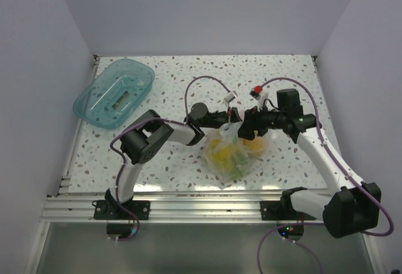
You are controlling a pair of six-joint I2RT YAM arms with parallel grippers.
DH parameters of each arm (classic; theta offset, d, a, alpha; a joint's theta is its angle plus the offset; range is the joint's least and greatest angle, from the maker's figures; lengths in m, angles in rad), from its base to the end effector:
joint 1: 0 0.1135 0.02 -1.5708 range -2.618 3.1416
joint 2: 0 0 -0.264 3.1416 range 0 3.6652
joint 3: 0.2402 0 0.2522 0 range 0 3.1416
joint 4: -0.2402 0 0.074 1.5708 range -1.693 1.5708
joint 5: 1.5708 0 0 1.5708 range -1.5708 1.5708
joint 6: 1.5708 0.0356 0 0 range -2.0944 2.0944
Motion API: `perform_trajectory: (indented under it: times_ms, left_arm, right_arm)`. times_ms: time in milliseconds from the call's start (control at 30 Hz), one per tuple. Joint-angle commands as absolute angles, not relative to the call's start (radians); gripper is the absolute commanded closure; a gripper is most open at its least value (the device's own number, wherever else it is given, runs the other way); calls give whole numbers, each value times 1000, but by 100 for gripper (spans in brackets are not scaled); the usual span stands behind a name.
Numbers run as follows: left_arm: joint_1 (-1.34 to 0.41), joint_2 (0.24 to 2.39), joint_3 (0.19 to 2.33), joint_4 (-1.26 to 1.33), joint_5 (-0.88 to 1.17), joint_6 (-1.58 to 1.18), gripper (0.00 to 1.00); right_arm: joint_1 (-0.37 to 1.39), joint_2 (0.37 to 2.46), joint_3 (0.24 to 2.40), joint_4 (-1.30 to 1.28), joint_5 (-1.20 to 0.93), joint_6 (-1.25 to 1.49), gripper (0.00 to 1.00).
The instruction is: Place the fake fruits into the plastic bag and tie a complex knot
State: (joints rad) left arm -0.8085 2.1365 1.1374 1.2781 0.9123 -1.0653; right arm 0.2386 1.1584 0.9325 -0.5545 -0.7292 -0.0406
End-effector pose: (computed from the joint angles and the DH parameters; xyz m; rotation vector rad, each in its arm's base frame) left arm 0.2811 -0.3352 0.1892 0.7772 1.6145 -2.0417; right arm 0.2255 0.0793 0.2882 -0.6709 2.1882 0.9516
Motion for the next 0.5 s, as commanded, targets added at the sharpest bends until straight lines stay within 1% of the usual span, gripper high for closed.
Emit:
perform_trajectory:
  times_ms: [0,200,300,333,467]
  left_arm:
    - [-873,2160,1198,1367,911,-1077,100]
    - [-874,2172,1218,1329,870,-1043,100]
    - [-873,2157,1206,1306,861,-1016,100]
    - [-870,2151,1201,1293,864,-1009,99]
    - [-853,2128,1177,1278,883,-1002,87]
  right_arm:
    - [272,1161,939,-364,-825,55,30]
    - [270,1166,937,-327,-867,86,32]
    - [272,1155,943,-377,-887,43,34]
    - [272,1149,953,-438,-888,20,35]
    - [270,1117,983,-624,-878,-161,37]
